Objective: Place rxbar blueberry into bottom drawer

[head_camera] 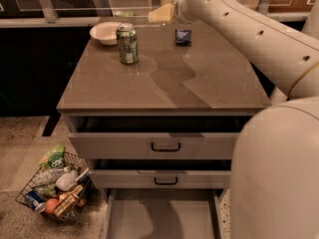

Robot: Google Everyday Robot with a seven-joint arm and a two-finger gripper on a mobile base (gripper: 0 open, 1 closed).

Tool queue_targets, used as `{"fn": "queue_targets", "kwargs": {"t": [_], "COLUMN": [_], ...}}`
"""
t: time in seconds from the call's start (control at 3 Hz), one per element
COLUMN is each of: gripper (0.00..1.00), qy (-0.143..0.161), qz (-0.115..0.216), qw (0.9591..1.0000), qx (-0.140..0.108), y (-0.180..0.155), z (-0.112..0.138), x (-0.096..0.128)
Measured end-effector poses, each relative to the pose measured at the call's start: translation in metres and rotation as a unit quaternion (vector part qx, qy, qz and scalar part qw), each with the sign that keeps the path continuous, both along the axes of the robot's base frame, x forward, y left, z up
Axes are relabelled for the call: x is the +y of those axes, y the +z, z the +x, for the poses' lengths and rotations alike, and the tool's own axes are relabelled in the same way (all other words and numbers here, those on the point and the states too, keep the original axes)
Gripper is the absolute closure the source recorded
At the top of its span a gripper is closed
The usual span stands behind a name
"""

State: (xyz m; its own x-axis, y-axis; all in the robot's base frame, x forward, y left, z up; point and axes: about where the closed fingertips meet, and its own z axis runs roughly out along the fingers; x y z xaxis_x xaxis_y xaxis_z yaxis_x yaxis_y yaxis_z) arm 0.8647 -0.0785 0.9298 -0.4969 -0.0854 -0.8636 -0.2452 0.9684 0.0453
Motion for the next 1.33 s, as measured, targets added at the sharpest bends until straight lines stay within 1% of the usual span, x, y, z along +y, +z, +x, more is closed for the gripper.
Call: {"fn": "queue_targets", "kwargs": {"t": [0.33,0.67,1.0,1.33], "gripper": [0.0,0.0,0.0,0.0], "qy": [-0.009,-0.024,-0.04,-0.051], "qz": [-0.011,-0.025,-0.042,-0.05], "qw": [0.9997,0.9986,0.9971,0.9962], "qx": [0.023,0.04,0.049,0.051], "y": [-0.032,-0.059,-0.081,-0.088], "z": [0.036,0.063,0.083,0.091], "x": [0.004,0.0,-0.018,-0.031]}}
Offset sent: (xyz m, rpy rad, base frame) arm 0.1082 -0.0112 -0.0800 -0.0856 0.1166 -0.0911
